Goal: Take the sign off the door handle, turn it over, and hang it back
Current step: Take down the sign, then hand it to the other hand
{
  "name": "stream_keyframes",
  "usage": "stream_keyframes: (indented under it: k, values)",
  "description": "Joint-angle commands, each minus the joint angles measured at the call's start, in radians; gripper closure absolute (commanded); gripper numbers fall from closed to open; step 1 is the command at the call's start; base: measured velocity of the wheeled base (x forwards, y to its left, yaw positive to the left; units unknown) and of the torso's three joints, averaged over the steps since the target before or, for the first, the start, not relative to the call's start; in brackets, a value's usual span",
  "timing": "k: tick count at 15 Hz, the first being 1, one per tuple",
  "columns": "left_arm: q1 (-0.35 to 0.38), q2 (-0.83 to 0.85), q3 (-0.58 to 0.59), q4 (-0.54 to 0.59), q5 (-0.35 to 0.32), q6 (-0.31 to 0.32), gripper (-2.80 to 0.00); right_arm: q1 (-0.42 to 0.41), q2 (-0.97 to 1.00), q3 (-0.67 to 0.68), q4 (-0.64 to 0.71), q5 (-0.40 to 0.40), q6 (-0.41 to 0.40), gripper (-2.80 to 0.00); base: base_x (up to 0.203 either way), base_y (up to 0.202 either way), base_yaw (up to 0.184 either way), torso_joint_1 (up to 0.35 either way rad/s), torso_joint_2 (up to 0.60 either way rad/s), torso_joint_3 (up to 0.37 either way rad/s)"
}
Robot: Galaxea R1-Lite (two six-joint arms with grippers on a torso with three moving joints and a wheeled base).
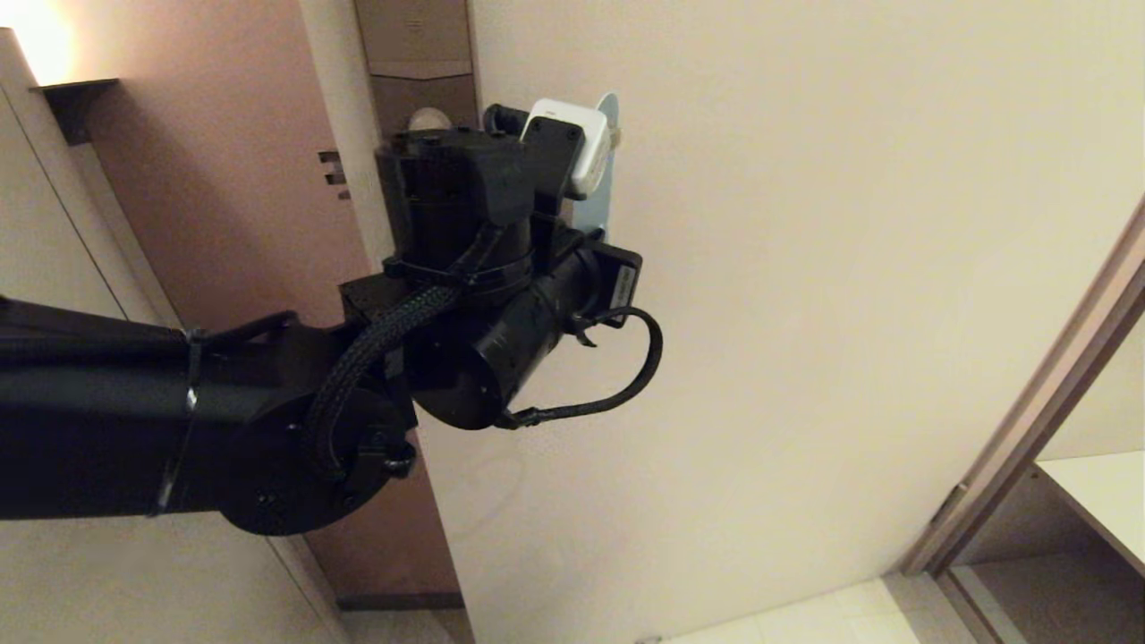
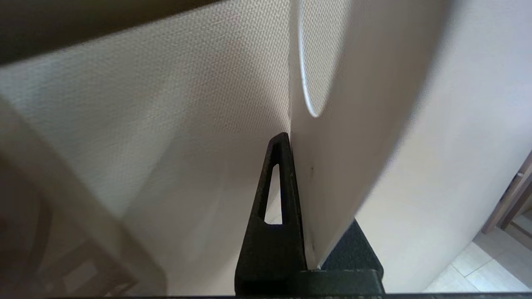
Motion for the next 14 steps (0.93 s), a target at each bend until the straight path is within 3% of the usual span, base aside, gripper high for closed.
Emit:
stream_keyframes:
  k: [1, 14]
  values:
    - [0.001, 0.021, -0.013, -0.007, 0.003, -0.002, 0.00, 0.000, 0.000, 0.000, 0.000, 0.000, 0.000, 0.00, 0.000, 0.000, 0.000, 0.000, 0.00, 0.000]
    - [-0.073, 0.028, -0.010, -0.050, -0.003, -0.001, 0.00, 0.000, 0.000, 0.000, 0.000, 0.000, 0.000, 0.00, 0.000, 0.000, 0.000, 0.000, 0.00, 0.000]
